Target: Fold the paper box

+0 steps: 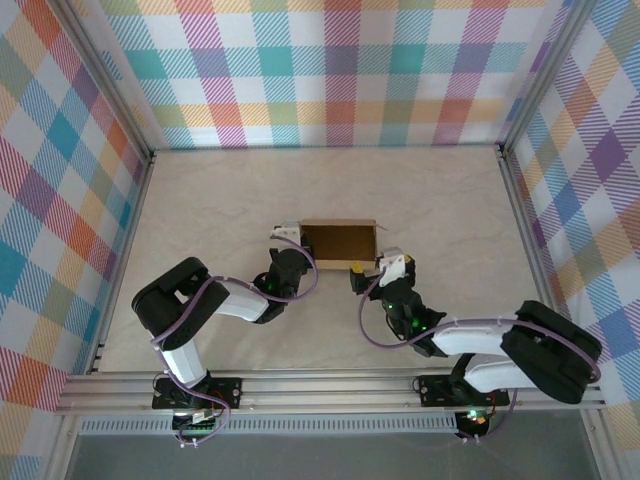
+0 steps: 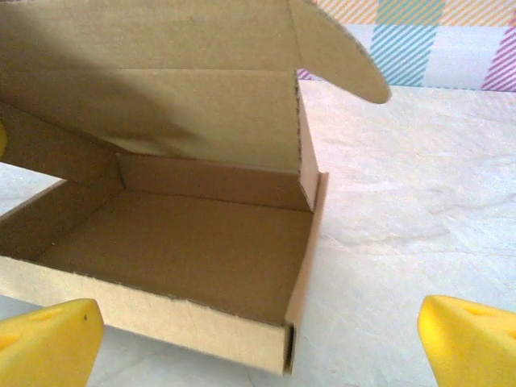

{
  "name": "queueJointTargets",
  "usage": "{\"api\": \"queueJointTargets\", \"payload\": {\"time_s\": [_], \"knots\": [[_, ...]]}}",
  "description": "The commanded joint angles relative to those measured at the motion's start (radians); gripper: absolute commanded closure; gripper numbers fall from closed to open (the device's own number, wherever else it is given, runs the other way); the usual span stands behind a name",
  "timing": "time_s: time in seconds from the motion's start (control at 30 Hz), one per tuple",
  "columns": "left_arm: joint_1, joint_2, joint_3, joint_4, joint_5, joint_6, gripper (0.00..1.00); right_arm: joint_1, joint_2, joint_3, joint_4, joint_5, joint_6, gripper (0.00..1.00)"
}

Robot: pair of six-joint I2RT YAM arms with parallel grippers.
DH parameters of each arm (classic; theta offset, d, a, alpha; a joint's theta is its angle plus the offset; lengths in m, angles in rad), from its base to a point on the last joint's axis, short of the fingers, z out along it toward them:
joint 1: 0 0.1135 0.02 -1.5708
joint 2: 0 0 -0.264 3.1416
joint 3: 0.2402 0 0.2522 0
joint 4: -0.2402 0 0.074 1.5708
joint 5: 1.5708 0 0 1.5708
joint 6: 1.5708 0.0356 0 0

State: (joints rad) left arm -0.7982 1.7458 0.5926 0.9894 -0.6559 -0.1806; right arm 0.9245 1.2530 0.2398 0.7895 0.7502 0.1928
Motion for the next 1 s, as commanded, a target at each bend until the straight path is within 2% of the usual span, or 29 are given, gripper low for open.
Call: {"api": "queueJointTargets", "payload": {"time_s": [0.0, 0.1, 0.33, 0.5, 0.6, 0.7, 0.83, 0.97], "knots": [[-0.022, 0.009, -0.006, -0.139, 0.042, 0.021, 1.00, 0.006, -0.102, -0.017, -0.167, 0.040, 0.045, 0.00], [-0.021, 0.008, -0.005, -0.135, 0.042, 0.024, 1.00, -0.002, -0.244, -0.025, -0.283, 0.031, 0.036, 0.00], [-0.022, 0.030, 0.023, -0.140, 0.067, 0.030, 1.00, -0.033, -0.592, 0.052, -0.578, -0.106, -0.103, 0.00], [-0.022, 0.049, 0.044, -0.135, 0.089, 0.035, 1.00, -0.057, -0.664, 0.177, -0.724, -0.156, -0.164, 0.00], [-0.022, 0.046, 0.043, -0.137, 0.089, 0.033, 1.00, -0.093, -0.626, 0.268, -0.769, -0.197, -0.157, 0.00], [-0.021, 0.026, 0.033, -0.141, 0.078, 0.039, 1.00, -0.184, -0.530, 0.396, -0.852, -0.275, -0.087, 0.00], [-0.021, 0.021, 0.032, -0.138, 0.063, 0.094, 1.00, -0.364, -0.306, 0.627, -1.050, -0.485, 0.104, 0.00], [-0.021, 0.019, 0.018, -0.120, 0.052, 0.128, 1.00, -0.410, -0.095, 0.800, -1.157, -0.588, 0.204, 0.00]]}}
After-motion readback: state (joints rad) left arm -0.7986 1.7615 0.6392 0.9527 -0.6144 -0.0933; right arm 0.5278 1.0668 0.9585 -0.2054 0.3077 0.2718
